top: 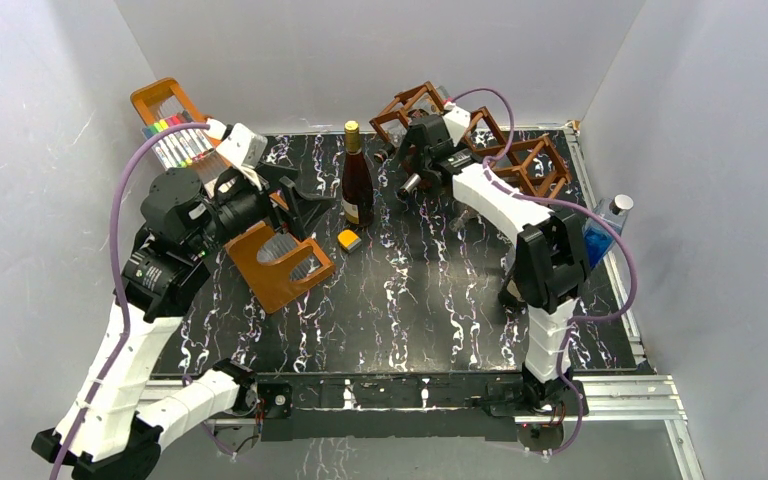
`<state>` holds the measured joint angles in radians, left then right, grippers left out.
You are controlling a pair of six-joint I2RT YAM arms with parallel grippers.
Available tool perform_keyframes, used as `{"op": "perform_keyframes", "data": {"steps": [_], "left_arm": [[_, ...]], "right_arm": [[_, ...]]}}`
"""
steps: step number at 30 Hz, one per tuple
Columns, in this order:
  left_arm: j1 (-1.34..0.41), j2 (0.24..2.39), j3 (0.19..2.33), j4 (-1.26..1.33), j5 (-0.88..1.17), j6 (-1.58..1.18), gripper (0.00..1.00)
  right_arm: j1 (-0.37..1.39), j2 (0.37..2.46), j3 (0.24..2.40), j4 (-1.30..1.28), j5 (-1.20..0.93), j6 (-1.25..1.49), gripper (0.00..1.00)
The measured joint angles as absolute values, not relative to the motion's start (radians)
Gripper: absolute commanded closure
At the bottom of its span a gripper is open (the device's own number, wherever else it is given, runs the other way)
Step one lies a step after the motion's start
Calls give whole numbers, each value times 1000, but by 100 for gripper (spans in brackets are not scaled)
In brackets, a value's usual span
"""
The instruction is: Take the wine bottle off the wine rack
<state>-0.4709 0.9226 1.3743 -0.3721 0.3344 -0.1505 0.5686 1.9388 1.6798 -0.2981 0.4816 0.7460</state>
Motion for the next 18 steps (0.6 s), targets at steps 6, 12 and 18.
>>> {"op": "perform_keyframes", "data": {"steps": [6,12,18], "left_arm": [[-471,923,1370,-383,339,-150,2],[-471,928,1362,-393,354,-150,2],[-471,944,1352,-392,368,-161,2]], "right_arm": [[527,1963,1681,-300,519,765,2],[527,1920,1613,-304,627,683,2],[477,1832,1521,-293,640,646,2]]}}
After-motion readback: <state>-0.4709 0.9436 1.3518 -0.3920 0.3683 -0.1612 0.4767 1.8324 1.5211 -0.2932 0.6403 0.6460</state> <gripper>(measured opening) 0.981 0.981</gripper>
